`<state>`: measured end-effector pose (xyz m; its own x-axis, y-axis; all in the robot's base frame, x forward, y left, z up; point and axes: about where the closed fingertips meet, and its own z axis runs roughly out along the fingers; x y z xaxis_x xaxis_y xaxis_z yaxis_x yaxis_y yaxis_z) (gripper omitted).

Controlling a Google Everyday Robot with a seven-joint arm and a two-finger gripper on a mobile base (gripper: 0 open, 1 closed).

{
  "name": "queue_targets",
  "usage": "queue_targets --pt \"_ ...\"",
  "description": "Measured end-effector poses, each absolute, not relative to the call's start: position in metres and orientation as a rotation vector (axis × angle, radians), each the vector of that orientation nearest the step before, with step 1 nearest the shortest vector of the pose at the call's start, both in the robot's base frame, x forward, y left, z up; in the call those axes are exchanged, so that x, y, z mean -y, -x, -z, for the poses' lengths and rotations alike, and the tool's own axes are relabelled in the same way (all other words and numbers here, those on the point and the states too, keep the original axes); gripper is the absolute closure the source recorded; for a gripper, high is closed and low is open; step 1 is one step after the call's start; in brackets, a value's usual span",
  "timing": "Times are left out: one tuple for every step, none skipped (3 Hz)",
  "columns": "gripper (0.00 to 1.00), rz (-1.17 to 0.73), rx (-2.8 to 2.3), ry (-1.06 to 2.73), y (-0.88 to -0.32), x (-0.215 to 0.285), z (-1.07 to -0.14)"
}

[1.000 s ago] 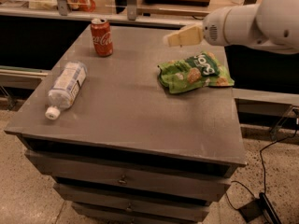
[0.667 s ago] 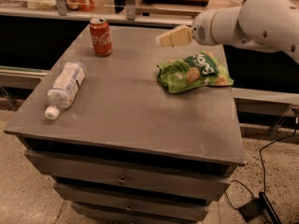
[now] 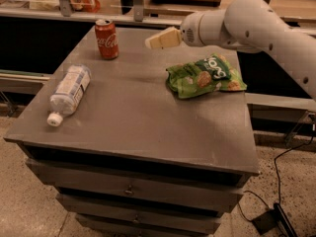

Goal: Move coke can near blue plastic bottle

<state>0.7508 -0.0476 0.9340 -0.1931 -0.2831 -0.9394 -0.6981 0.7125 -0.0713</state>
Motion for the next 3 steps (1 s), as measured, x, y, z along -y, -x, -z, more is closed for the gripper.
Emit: queue_targets --pt "0.0 -0.497 -1.753 0.789 -0.764 0.024 -0.928" --pt "0.0 -0.591 -1.74 0.809 -0.786 -0.024 -0.918" --pt "0.0 -0.635 -1.733 0.822 -0.796 -0.054 -0.914"
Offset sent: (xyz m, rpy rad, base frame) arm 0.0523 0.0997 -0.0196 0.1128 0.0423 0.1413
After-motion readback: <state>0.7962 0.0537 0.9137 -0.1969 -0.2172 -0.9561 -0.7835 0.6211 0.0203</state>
